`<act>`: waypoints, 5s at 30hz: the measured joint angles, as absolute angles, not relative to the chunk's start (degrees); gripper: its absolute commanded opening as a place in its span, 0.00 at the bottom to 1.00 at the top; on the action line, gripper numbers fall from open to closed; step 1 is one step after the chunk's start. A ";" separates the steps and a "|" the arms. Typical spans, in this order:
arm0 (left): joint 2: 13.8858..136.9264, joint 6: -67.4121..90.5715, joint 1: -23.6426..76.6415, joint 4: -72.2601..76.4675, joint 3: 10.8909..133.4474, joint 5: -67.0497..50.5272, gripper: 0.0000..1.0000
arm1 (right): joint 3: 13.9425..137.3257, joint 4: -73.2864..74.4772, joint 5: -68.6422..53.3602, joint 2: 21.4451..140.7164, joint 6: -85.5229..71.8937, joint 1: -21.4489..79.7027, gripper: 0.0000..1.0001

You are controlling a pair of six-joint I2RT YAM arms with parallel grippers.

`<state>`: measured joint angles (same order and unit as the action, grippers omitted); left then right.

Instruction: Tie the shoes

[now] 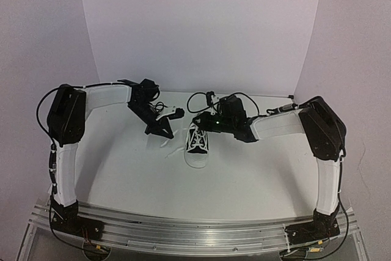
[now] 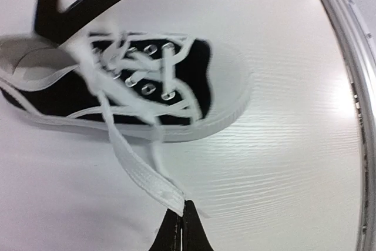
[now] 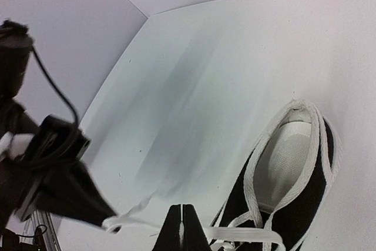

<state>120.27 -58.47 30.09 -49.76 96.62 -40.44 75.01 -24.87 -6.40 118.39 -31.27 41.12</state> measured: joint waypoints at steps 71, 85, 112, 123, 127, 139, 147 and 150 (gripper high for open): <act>117.51 -39.98 38.13 -25.43 79.81 -51.36 0.00 | 84.65 11.23 -23.64 121.78 -51.79 41.29 0.00; 116.78 -51.86 36.52 -20.07 79.75 -43.70 0.72 | 83.24 11.43 -18.11 117.27 -48.96 39.82 0.00; 118.30 -19.79 38.00 7.59 74.98 -40.72 0.83 | 81.33 -0.58 -6.65 117.30 -56.02 41.45 0.00; 109.29 -21.20 37.93 15.61 62.69 -38.57 0.94 | 79.29 -2.42 -2.36 117.30 -60.39 42.44 0.00; 109.12 -22.01 37.93 18.52 62.23 -38.29 0.99 | 79.26 -2.52 -1.69 117.30 -61.38 42.44 0.00; 118.16 -22.76 37.87 18.31 70.75 -39.89 0.69 | 79.26 -2.55 -1.23 117.30 -61.60 42.43 0.00; 118.99 -22.80 37.87 17.34 72.02 -39.15 0.66 | 79.27 -2.64 -1.26 117.30 -61.58 42.43 0.00; 119.31 -23.48 37.87 17.57 72.31 -37.48 0.68 | 79.27 -2.79 -1.23 117.30 -61.60 42.43 0.00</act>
<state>119.31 -23.48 37.87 17.57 72.31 -37.48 79.27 -2.79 -1.23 117.30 -61.60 42.43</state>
